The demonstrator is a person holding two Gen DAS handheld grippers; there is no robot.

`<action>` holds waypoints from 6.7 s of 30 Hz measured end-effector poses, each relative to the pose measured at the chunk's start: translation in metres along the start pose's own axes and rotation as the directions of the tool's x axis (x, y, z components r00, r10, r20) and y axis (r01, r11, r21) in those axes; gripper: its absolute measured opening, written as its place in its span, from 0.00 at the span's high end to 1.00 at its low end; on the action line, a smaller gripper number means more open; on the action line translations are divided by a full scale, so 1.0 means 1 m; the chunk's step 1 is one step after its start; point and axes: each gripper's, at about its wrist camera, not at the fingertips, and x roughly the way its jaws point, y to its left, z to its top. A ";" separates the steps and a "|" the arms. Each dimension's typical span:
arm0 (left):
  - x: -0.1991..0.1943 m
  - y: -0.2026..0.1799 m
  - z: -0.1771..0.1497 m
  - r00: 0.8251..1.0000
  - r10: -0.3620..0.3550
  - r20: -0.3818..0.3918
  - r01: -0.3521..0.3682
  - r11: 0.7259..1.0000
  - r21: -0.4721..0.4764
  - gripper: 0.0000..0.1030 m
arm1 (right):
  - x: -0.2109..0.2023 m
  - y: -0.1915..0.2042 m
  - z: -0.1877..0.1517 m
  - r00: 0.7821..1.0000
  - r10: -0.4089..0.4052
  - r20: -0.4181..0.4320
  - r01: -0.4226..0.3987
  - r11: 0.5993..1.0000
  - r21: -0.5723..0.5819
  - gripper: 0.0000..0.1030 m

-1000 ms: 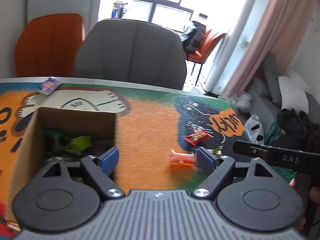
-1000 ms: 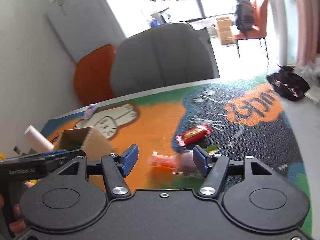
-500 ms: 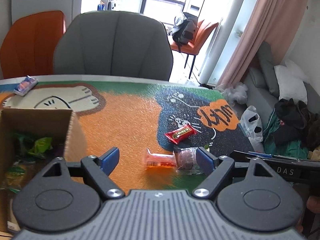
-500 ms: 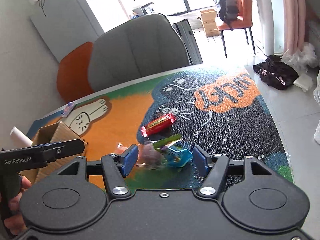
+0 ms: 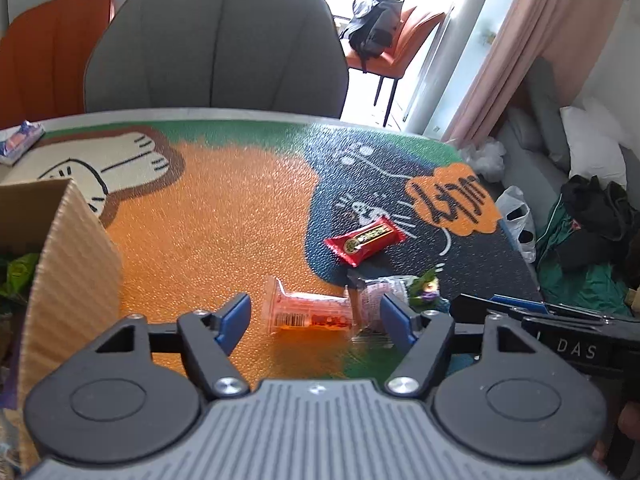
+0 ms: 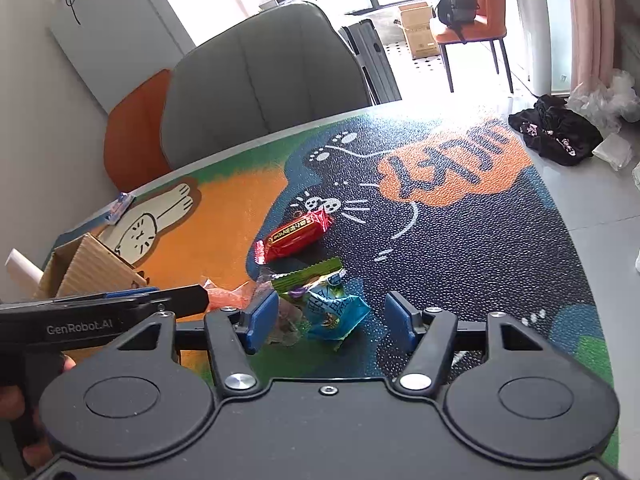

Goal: Organize snacks
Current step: 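Grasp the orange-capped tube with the left gripper while the right grasps the blue wrapper, then carry the tube and blue wrapper over the box and release both, then grasp the round pastry pack with the right gripper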

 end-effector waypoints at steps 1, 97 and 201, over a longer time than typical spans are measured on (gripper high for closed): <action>0.003 0.001 0.000 1.000 0.000 -0.003 0.000 1.000 0.000 0.32 | 0.003 0.000 0.000 1.000 -0.003 -0.003 0.003 1.000 -0.001 0.41; -0.199 0.194 -0.054 0.955 0.125 0.269 -0.070 0.976 -0.206 0.47 | -0.018 0.274 -0.032 0.962 0.248 0.113 -0.188 0.904 -0.385 0.74; 0.031 -0.014 0.026 1.000 -0.014 -0.011 0.015 0.993 0.114 0.47 | 0.024 0.026 -0.004 0.981 -0.193 -0.012 0.190 0.973 -0.128 0.66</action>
